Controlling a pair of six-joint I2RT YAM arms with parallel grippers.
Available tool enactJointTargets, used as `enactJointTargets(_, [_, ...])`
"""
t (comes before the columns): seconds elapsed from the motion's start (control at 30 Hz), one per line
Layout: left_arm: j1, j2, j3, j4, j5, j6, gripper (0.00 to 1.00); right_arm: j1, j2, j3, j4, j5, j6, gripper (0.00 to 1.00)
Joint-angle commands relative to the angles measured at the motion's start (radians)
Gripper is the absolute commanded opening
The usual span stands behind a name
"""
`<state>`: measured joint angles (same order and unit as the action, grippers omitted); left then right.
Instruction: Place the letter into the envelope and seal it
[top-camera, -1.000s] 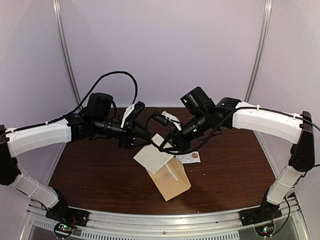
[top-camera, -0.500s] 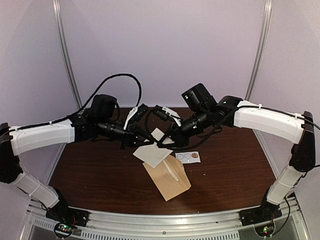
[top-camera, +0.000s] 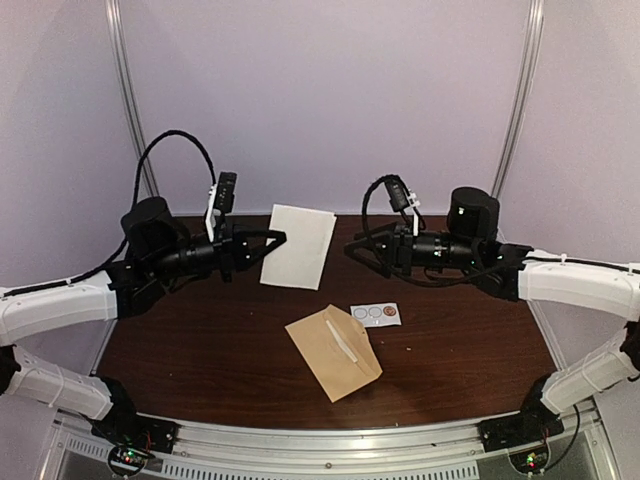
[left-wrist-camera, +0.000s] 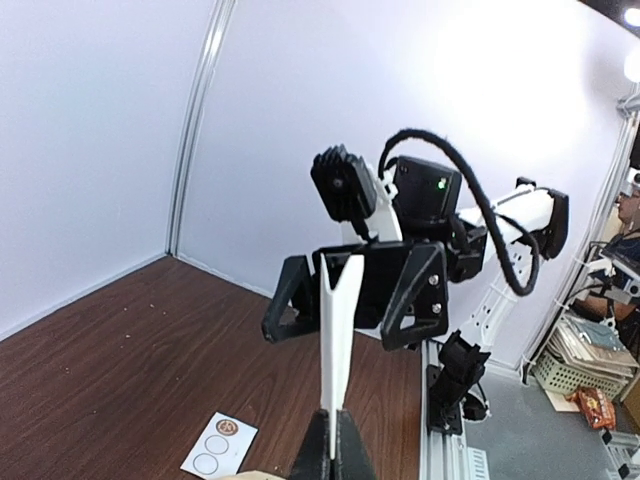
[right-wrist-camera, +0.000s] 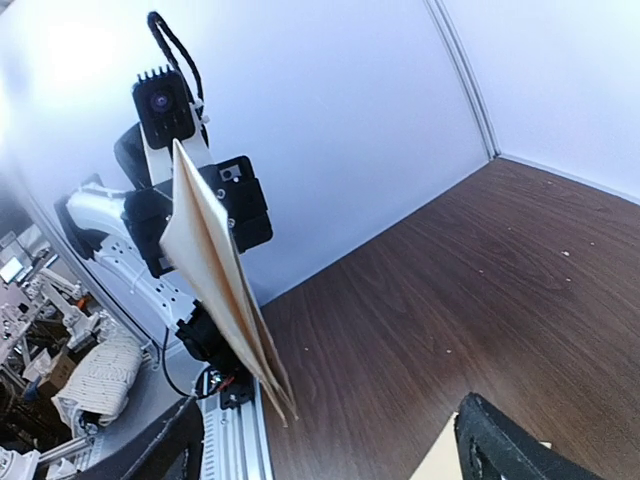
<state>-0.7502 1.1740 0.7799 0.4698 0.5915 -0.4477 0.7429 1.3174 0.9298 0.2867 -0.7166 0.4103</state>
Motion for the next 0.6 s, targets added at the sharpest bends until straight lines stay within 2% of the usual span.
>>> enactJointTargets(0.0, [-0.006, -0.02, -0.046, 0.297, -0.081, -0.166, 0.0, 0.052, 0.024, -0.031, 0.362, 0.015, 0.171, 0.88])
enactJointTargets(0.13, [-0.005, -0.025, -0.06, 0.344, -0.082, -0.199, 0.0, 0.087, 0.069, 0.01, 0.423, 0.001, 0.192, 0.88])
enactJointTargets(0.2, [-0.008, -0.025, -0.06, 0.344, -0.075, -0.205, 0.0, 0.099, 0.102, 0.045, 0.424, -0.014, 0.194, 0.86])
enactJointTargets(0.57, [-0.007, -0.021, -0.091, 0.402, -0.06, -0.251, 0.0, 0.155, 0.222, 0.147, 0.503, -0.051, 0.231, 0.45])
